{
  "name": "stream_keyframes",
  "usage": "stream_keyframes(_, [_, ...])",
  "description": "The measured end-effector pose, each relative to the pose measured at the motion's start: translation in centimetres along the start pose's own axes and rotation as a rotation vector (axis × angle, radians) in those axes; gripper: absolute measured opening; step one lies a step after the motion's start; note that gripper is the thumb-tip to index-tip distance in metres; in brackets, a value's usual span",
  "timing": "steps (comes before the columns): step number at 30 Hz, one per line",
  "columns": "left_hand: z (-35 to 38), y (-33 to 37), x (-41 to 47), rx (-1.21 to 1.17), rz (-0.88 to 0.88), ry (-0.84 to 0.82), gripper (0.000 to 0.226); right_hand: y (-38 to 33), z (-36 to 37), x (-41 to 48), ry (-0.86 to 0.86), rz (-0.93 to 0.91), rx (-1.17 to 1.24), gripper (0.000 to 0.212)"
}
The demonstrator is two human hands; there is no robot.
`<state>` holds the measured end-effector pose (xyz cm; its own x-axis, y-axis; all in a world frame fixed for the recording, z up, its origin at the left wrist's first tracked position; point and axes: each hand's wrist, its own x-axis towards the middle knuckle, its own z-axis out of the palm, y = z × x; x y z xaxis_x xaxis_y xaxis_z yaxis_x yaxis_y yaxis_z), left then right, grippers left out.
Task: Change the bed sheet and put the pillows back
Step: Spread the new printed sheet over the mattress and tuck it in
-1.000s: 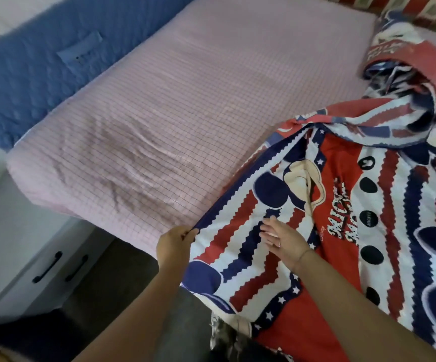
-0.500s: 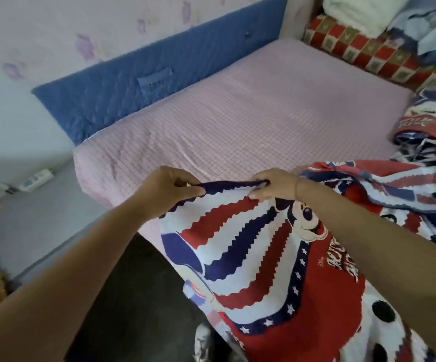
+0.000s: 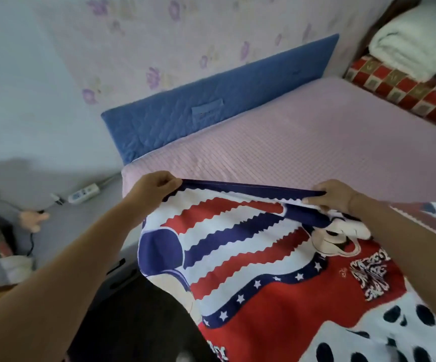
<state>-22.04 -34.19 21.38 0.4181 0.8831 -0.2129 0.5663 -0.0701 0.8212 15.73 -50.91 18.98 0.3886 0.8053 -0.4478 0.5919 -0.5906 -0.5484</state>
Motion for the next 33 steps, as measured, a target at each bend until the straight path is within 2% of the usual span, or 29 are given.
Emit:
stream_keyframes(5, [-3.8,-2.1,5.5,-0.057,0.008,0.15,0.026,1.1,-1.6,1.8,0.125,0.074,-0.096,0.027])
stream_keyframes(11, [-7.0,-2.9,11.4,-0.047,-0.046,0.197,0.023,5.4,-5.2,4.2,0.288,0.232,-0.139,0.025])
stream_keyframes(16, [-9.1,-5.2,15.3,-0.061,-0.147,0.236,0.018,6.3,-8.3,7.9,0.244,0.336,-0.231,0.023])
stream_keyframes(18, [-9.3,-6.4,16.8,-0.023,-0.176,0.231,0.019,5.8,-9.2,10.3,0.288,0.355,-0.248,0.022])
stream_keyframes(23, [-9.0,-9.3,20.0,-0.042,-0.223,0.251,0.019,0.1,-13.1,18.5,0.536,0.274,-0.245,0.021])
stream_keyframes(27, [-9.3,-12.4,22.5,-0.045,-0.267,0.273,0.021,-5.7,-15.4,25.5,0.664,0.171,-0.237,0.02])
stream_keyframes(30, [-9.4,-14.7,24.7,0.008,-0.282,0.28,0.02,-8.8,-15.3,31.5,0.672,0.135,-0.206,0.023])
stream_keyframes(33, [-10.0,-17.4,27.1,0.028,-0.32,0.291,0.019,-11.8,-14.4,37.0,0.651,0.133,-0.214,0.036])
